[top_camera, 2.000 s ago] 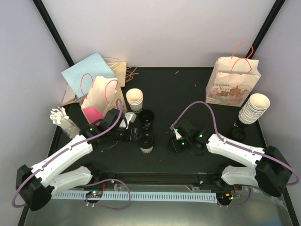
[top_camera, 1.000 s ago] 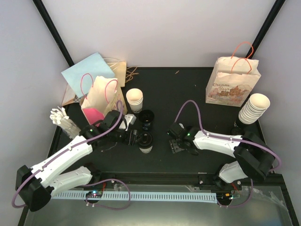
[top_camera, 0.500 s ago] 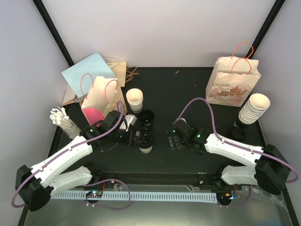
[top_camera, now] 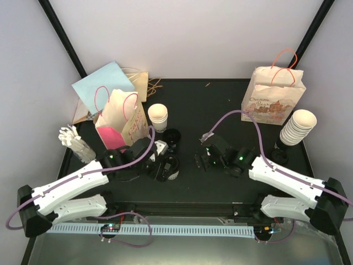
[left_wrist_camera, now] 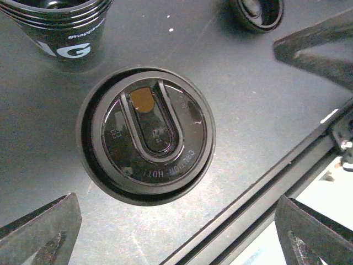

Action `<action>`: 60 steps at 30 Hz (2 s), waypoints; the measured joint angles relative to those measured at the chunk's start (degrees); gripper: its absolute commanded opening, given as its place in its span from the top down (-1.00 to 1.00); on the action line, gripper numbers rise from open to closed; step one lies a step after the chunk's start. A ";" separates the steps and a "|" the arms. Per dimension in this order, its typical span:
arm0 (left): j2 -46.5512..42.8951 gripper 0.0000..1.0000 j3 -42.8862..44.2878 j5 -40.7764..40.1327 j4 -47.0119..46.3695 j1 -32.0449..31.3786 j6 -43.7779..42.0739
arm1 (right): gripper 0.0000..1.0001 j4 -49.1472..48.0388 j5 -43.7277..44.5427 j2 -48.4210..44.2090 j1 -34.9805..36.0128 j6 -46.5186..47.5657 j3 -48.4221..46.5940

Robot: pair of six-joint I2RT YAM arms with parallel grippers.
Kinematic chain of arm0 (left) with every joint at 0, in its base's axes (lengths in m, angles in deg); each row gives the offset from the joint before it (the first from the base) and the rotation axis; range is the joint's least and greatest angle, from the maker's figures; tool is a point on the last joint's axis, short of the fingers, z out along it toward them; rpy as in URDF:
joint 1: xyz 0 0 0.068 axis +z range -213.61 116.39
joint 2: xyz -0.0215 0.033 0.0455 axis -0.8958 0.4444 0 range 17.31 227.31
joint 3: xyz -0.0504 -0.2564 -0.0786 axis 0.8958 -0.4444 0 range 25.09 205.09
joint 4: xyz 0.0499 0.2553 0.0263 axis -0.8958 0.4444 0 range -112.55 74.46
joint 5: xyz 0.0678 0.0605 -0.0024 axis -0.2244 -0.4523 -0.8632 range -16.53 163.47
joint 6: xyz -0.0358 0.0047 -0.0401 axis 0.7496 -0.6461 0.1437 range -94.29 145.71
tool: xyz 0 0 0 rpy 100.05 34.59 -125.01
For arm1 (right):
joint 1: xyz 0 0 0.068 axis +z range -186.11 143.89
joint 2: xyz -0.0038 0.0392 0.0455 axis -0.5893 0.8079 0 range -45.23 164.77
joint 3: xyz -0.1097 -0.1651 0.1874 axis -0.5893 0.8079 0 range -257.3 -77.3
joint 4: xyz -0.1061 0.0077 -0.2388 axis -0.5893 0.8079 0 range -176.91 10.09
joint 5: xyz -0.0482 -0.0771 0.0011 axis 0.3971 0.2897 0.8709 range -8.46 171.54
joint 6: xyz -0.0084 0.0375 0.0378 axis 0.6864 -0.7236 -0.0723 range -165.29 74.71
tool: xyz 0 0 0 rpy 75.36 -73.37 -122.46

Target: Pack the takeout coffee

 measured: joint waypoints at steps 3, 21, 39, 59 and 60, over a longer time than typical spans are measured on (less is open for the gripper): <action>2.71 -0.98 2.21 -3.93 2.01 -2.47 0.87 | -1.00 -0.02 0.00 -1.60 0.04 0.28 -0.66; 21.18 -0.90 14.23 -13.70 9.40 -4.96 3.41 | -1.00 0.00 1.53 -4.90 0.02 -1.11 -0.96; 27.80 -0.50 18.43 -15.23 11.39 -5.07 3.91 | -1.00 0.09 2.03 -6.34 0.02 -1.36 -0.24; 23.93 -0.47 23.89 -13.38 15.63 -4.96 2.47 | -1.00 -1.68 -0.15 -5.51 0.02 -0.72 0.98; 23.32 -0.47 23.69 -12.24 15.02 -4.52 2.14 | -1.00 -2.69 -0.85 -5.88 0.02 -0.48 1.88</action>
